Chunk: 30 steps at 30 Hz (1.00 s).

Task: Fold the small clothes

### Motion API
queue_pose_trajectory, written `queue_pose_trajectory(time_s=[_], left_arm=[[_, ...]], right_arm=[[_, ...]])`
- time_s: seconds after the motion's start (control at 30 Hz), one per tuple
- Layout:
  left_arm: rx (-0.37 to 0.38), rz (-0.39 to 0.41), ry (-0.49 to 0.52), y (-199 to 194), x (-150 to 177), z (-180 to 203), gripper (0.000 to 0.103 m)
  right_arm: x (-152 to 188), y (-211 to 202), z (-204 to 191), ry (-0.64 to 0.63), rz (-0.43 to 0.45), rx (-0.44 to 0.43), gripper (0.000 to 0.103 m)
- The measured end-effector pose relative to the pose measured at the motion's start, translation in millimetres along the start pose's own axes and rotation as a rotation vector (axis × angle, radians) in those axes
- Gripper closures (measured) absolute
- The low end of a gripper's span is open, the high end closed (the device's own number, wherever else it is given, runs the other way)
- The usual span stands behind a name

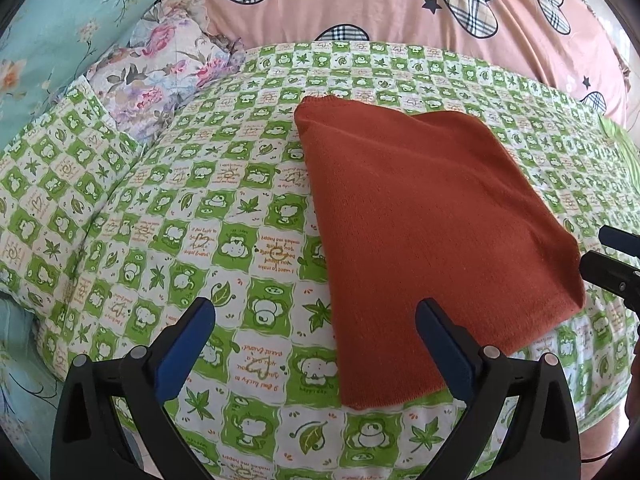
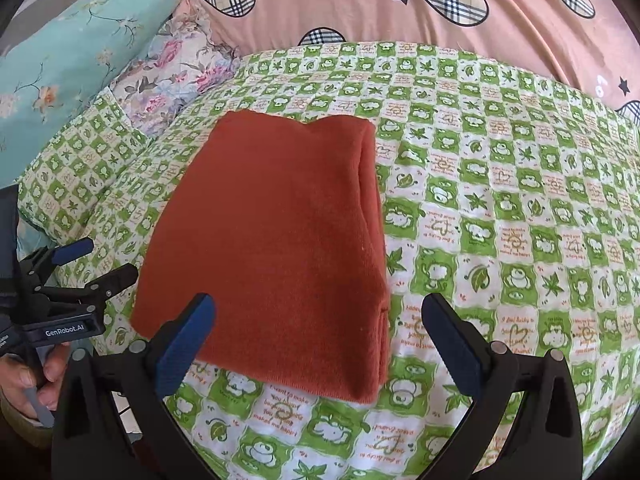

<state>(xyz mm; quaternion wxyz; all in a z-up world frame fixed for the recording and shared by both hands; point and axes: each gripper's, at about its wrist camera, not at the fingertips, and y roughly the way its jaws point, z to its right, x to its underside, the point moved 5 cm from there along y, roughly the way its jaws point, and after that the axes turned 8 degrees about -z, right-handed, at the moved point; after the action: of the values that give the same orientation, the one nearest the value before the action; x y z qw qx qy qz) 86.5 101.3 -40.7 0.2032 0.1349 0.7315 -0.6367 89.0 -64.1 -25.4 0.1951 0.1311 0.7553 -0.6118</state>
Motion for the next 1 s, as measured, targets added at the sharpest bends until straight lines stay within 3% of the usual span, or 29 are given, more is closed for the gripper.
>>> queue_pose_trajectory(time_s=[0.37,1.0], left_arm=[[-0.022,-0.017,-0.014,12.2,-17.0,-3.5,0.002],[-0.048,-0.034,-0.031,17.9,-35.3,-9.8,0.001]], right_arm=[[-16.3,11.3,-6.1,-0.058,-0.020,0.044,0.000],[-39.8,20.1,-4.0,-0.045,-0.043,0.019,0.000]])
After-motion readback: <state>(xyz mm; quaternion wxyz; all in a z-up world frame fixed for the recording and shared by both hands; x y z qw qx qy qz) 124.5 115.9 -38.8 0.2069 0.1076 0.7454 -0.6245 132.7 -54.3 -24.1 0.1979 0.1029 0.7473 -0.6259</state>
